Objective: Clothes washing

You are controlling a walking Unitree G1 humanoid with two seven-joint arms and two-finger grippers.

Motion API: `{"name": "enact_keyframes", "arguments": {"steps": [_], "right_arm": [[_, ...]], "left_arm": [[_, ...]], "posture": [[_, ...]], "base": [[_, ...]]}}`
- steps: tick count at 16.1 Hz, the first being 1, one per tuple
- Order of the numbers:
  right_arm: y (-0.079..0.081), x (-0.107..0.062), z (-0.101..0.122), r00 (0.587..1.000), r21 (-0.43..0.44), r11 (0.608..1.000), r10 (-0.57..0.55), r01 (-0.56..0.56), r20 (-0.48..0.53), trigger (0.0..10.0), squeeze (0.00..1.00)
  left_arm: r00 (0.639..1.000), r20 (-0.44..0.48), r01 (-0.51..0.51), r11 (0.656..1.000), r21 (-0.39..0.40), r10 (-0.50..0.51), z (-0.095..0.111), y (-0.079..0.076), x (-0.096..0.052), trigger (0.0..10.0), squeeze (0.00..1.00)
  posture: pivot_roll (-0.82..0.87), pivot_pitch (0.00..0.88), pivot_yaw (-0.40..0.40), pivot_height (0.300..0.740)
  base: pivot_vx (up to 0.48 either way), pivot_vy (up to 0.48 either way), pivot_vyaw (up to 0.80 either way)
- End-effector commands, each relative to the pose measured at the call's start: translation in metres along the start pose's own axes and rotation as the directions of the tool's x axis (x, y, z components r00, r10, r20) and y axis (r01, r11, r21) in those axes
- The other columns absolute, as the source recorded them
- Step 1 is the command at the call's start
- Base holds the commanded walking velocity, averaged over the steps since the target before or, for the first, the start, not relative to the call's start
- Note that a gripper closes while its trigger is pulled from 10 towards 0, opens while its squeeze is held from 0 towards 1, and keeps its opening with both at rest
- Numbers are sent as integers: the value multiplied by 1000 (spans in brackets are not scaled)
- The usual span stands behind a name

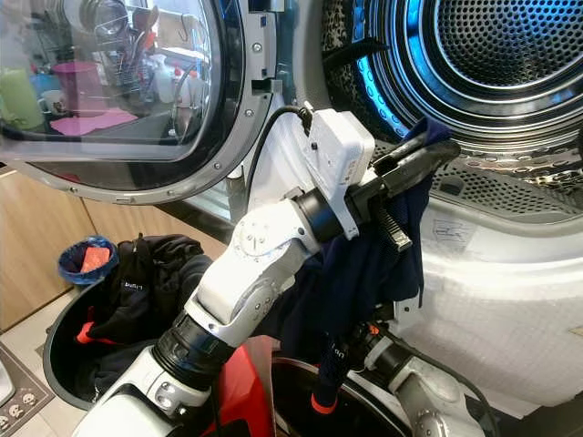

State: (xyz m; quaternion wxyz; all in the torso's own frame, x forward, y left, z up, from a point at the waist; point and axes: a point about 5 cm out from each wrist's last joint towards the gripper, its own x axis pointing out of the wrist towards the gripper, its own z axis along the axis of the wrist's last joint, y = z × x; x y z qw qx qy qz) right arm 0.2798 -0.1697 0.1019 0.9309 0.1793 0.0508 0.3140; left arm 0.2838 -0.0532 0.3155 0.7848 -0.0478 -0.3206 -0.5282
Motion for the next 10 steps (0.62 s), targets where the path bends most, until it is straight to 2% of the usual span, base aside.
{"name": "enact_keyframes", "arguments": {"steps": [1,10], "right_arm": [[-4,0,4,1000,6,1000,-10,10,12,0,0],[-7,-3,7,999,8,1000,-6,6,37,0,0]], "left_arm": [[991,122,58,996,-64,-50,15,-29,26,10000,0],[992,122,43,997,-69,-34,16,-29,27,10000,0]], "posture": [[45,0,-28,740],[42,0,-33,740]], "base": [[0,0,0],[0,0,0]]}}
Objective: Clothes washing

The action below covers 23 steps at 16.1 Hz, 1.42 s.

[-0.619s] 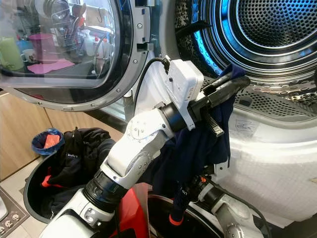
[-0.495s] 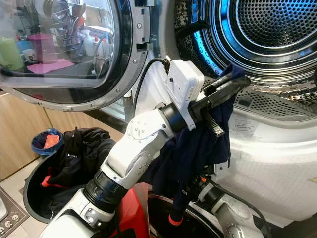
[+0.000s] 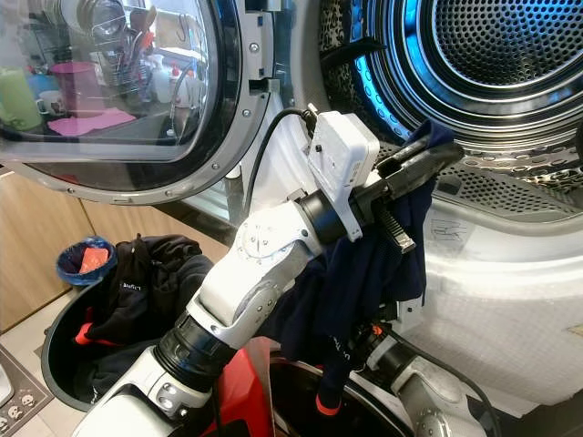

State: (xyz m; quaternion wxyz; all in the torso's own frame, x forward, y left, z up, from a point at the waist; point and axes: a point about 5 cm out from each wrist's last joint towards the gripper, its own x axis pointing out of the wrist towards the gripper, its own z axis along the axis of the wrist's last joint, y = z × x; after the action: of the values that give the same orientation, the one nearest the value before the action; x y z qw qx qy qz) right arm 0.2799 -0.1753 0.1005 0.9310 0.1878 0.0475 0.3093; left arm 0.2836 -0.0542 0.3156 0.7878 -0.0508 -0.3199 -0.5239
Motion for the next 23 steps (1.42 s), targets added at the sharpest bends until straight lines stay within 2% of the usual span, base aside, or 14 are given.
{"name": "enact_keyframes", "arguments": {"steps": [1,6,21,22,23], "right_arm": [[-3,0,6,1000,-7,1000,0,0,22,0,0],[-4,-1,7,1000,-6,1000,0,0,27,0,0],[-21,-12,13,997,-27,998,-57,58,49,0,0],[-22,-14,12,997,-20,998,-59,60,55,0,0],[-23,-15,12,997,-26,998,-56,57,55,0,0]], "left_arm": [[992,121,53,996,-67,-45,16,-29,26,10000,0],[991,122,58,995,-76,-48,16,-29,26,10000,0],[991,120,76,993,-93,-64,18,-30,26,10000,0],[991,118,76,992,-105,-64,17,-31,26,10000,373],[991,117,76,991,-108,-63,16,-30,26,10000,812]], "posture": [[43,0,-33,740],[41,0,-32,740],[34,0,-22,740],[33,0,-21,740],[32,0,-21,740]], "base": [[0,0,0],[0,0,0],[0,0,0],[0,0,0],[0,0,0]]}}
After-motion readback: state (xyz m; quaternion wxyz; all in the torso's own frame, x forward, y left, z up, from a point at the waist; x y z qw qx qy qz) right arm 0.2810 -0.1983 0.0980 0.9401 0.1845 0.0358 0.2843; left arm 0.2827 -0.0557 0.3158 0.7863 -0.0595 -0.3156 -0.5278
